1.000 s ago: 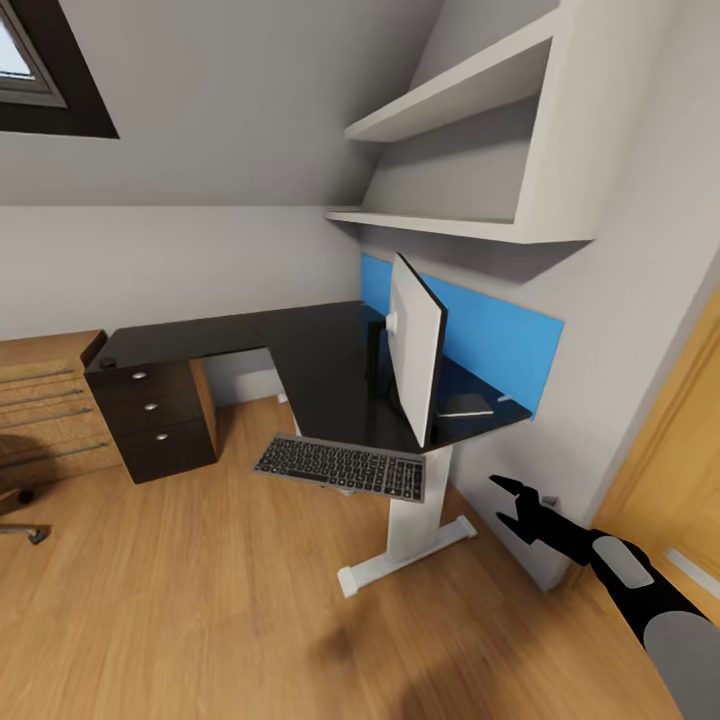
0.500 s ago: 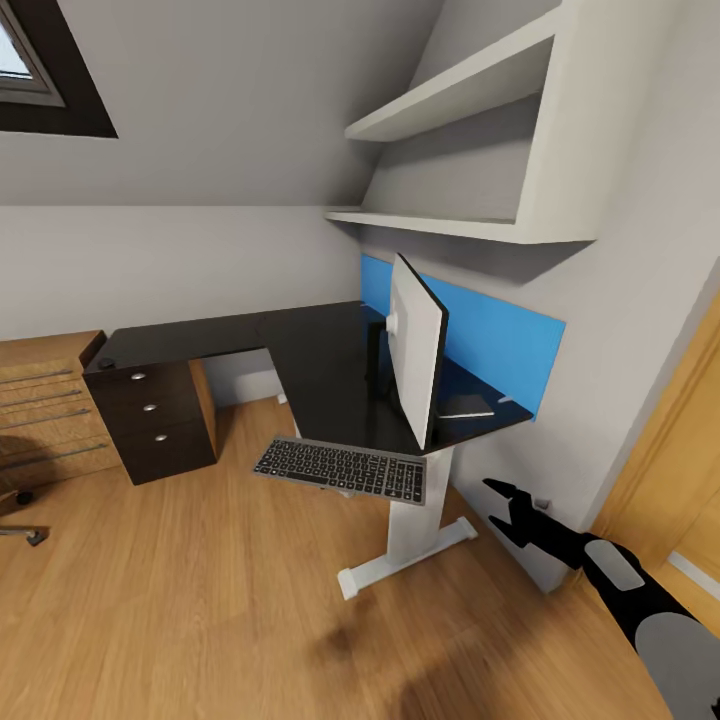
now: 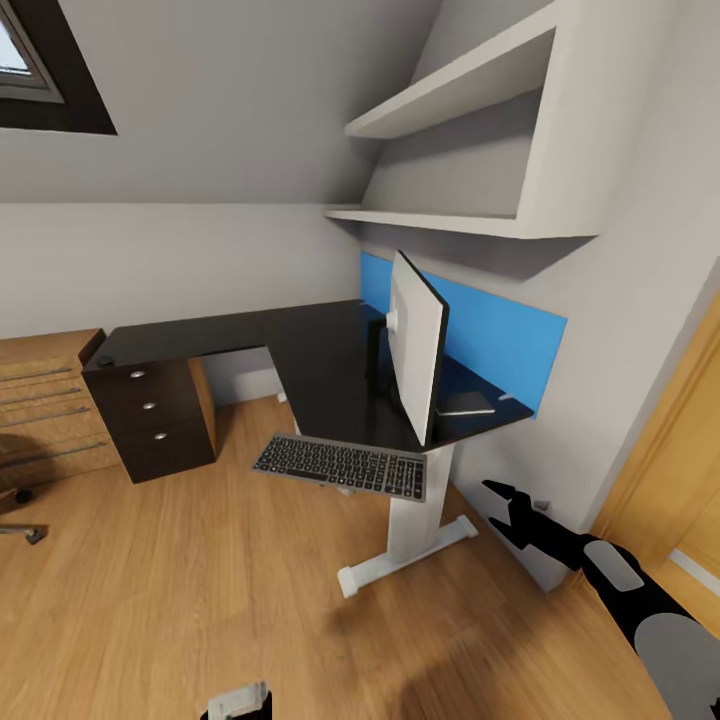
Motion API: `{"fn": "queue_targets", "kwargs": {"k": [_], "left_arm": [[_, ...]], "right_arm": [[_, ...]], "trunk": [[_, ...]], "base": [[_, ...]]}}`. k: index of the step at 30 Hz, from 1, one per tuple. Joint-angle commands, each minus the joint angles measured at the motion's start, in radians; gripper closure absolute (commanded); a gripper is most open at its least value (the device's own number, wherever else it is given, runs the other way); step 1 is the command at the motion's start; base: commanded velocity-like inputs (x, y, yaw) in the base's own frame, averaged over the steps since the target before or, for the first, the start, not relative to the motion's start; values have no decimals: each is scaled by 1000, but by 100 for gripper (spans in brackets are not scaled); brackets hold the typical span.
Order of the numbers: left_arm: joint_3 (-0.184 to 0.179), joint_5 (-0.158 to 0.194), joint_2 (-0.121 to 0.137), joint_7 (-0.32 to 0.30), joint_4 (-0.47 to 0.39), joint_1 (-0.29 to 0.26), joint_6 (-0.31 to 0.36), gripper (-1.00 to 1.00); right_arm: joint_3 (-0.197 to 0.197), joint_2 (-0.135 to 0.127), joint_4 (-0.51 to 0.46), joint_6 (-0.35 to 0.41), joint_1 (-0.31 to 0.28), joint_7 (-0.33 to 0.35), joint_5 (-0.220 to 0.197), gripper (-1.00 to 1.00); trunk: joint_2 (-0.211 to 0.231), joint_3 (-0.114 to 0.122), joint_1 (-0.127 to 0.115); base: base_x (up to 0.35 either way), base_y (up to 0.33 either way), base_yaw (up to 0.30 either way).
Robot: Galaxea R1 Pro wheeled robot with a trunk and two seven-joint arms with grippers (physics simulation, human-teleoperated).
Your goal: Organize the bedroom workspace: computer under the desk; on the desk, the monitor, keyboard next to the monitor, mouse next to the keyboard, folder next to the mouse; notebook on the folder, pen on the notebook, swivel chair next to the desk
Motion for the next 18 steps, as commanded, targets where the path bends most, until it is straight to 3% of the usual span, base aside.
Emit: {"fn": "queue_targets", "kwargs": {"k": [1,3,5,6,7,12,14,15,18], "left_arm": [[4,12,1,6,-55,-1,34,-100],[74,14,-5,8,-240,-1,263,-100],[107,14,-9,9,-321,-1,368,-100],[156,15,-15,9,-417,-1,489,-100],[170,15,-18,10,-425,-1,518,-100],[189,13,-19,9,-336,-1,528,-100],[199,13,-13,7,-279,-1,491,-100],[209,12,-6,4,-223,-1,435,-100],[215,10,-2,3,-185,-1,351,-100]], "right_arm": [[-5,0,0,7,-1,0,-1,-100],[-4,0,0,7,-1,0,-1,-100],[-4,0,-1,7,-1,0,-1,-100],[-4,0,-1,7,-1,0,-1,-100],[-3,0,-1,7,-1,0,-1,-100],[-1,0,-3,6,-1,-2,0,-100],[1,1,-3,6,-1,-3,0,-100],[3,1,-3,6,-1,-5,0,-100],[5,2,-4,6,-1,-6,0,-100]], "trunk": [[-8,-4,4],[-22,-10,12],[-36,-17,19],[-43,-20,23],[-50,-23,27],[-85,-39,46],[-99,-45,54],[-106,-48,58],[-127,-57,69]], "base": [[0,0,0],[0,0,0],[0,0,0],[0,0,0],[0,0,0],[0,0,0],[0,0,0],[0,0,0],[0,0,0]]}}
